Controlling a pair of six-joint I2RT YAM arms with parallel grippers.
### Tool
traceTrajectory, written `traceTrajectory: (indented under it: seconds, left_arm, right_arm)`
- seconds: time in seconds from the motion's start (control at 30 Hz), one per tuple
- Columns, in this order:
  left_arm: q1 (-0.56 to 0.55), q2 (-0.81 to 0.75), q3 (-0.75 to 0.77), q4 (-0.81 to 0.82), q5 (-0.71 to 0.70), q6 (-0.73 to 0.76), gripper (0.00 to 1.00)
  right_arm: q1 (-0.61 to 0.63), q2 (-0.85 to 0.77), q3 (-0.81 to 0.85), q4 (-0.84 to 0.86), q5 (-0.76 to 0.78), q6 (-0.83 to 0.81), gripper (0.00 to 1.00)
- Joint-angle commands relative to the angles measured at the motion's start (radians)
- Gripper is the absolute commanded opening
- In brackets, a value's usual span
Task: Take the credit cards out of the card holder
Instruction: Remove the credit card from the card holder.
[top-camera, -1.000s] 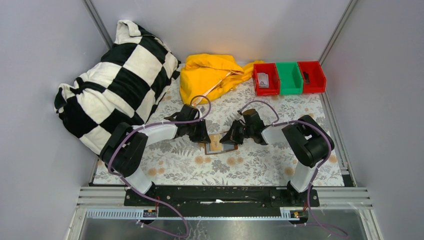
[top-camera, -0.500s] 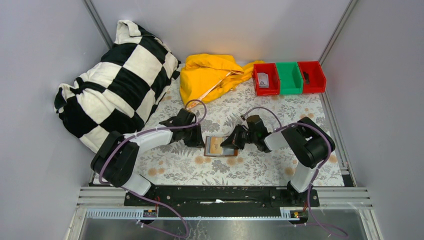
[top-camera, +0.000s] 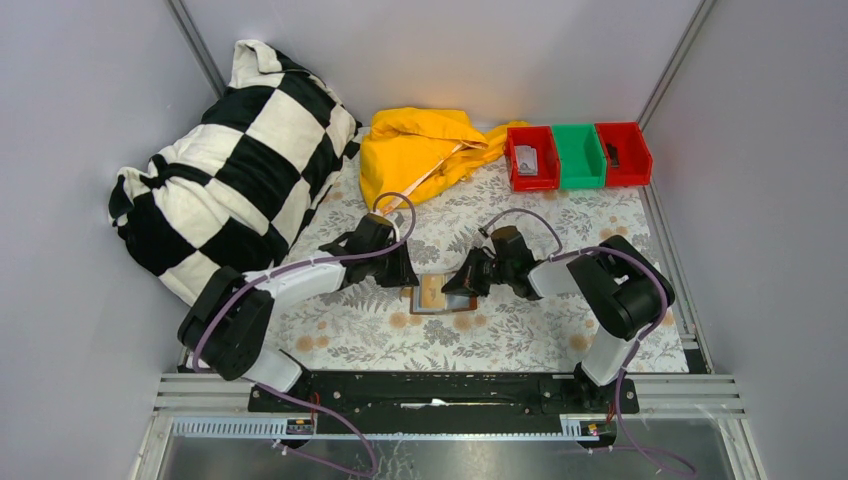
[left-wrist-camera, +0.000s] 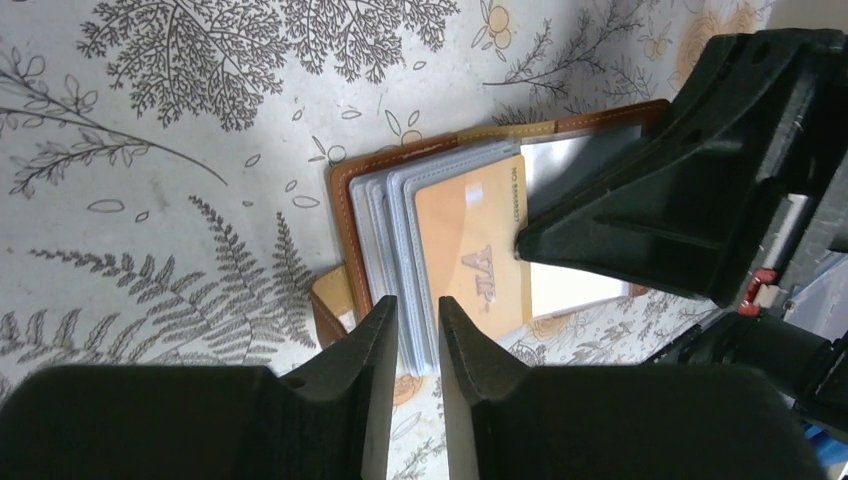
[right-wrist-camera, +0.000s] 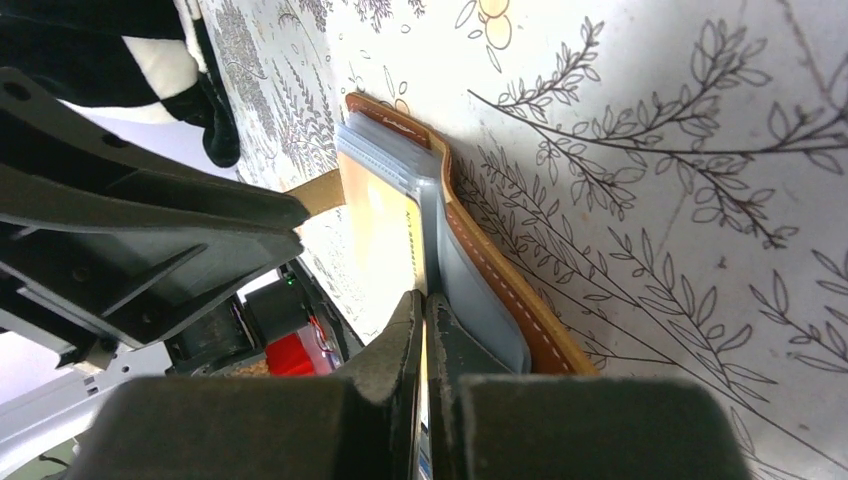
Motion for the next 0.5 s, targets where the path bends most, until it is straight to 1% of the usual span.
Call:
traceTrajectory:
  seconds: [0.0,0.2,0.4,0.47]
  left_arm:
    - [-0.009,0.049,0.019,0.096,0.018,-0.018,0.26]
    - [-0.009,0.112,0.010,0.116,0.028,-0.011,0.25]
    - [-0.008,0.183,0.019,0.083,0.009,-0.009,0.25]
    - [-0.009,0.213,0.023,0.071,0.008,-0.009,0.25]
  right_arm:
    - [0.008,-0.010,0.049,-0.064,-0.006,-0.055,0.00]
    - [0.009,-0.013,0.051,-0.073,0.002,-0.063,0.00]
    - [0.009,-0.013,0.040,-0.061,-0.011,-0.066,0.00]
    - [0.006,-0.026,0.024,-0.060,0.009,-0.062,0.00]
